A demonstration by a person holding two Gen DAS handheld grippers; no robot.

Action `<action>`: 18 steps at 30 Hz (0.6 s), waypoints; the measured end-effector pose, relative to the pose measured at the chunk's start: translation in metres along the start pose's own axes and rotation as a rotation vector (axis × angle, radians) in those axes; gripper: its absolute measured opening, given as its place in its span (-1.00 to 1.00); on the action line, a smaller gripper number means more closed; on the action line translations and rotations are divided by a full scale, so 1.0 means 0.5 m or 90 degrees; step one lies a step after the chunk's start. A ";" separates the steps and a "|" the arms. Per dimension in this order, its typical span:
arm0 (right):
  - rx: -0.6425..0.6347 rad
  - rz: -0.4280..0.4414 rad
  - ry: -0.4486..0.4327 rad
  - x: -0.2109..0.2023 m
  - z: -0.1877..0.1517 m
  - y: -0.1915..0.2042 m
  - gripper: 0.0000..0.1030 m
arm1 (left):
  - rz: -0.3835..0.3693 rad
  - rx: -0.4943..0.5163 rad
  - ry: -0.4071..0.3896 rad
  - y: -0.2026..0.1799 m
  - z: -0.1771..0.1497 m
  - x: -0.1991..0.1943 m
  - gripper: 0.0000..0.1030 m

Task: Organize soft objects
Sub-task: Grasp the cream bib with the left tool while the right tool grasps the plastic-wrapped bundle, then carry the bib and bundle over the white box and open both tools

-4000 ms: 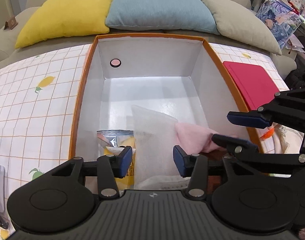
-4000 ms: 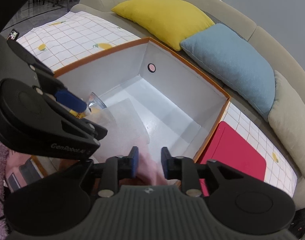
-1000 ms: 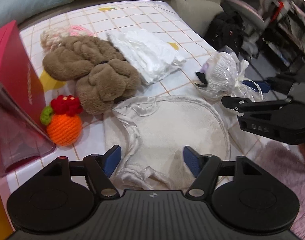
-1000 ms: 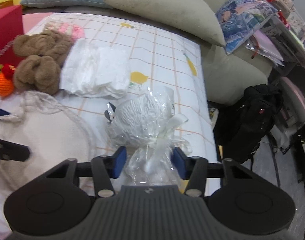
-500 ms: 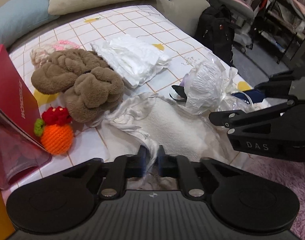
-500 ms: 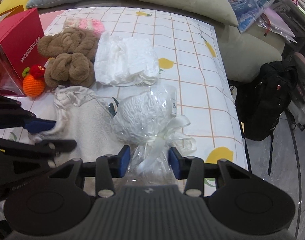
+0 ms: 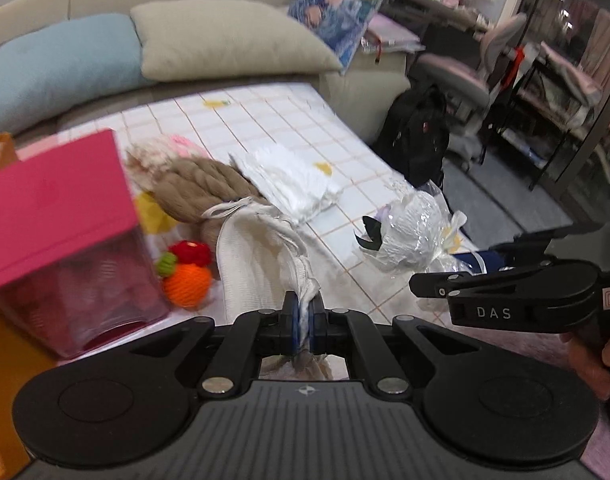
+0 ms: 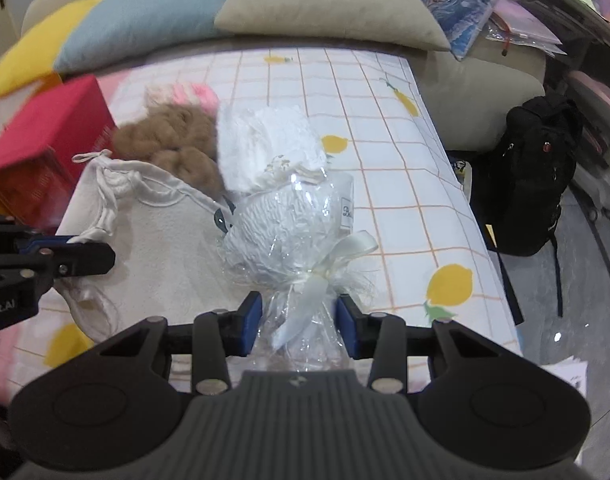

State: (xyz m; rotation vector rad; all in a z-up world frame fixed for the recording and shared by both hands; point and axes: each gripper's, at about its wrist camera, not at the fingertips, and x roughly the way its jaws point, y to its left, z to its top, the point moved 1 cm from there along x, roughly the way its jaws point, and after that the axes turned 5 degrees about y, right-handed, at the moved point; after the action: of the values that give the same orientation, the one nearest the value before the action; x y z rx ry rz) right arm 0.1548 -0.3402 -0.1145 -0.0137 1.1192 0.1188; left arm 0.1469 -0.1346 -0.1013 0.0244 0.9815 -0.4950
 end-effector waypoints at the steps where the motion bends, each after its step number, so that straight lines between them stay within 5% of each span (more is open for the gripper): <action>1: 0.010 0.006 -0.008 -0.014 -0.003 0.007 -0.22 | 0.000 -0.004 -0.008 0.006 -0.004 -0.017 -0.91; 11: 0.065 0.107 -0.049 -0.106 -0.013 0.112 -0.22 | 0.011 -0.068 -0.132 0.083 -0.029 -0.201 -0.91; 18: 0.024 0.195 -0.089 -0.159 0.032 0.224 -0.22 | 0.070 -0.115 -0.232 0.158 -0.041 -0.325 -0.92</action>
State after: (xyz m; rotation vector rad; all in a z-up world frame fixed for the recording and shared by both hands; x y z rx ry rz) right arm 0.1235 -0.2348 -0.0308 0.1977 0.9778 0.3676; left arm 0.0890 0.0039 0.0016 -0.1677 0.6595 -0.2945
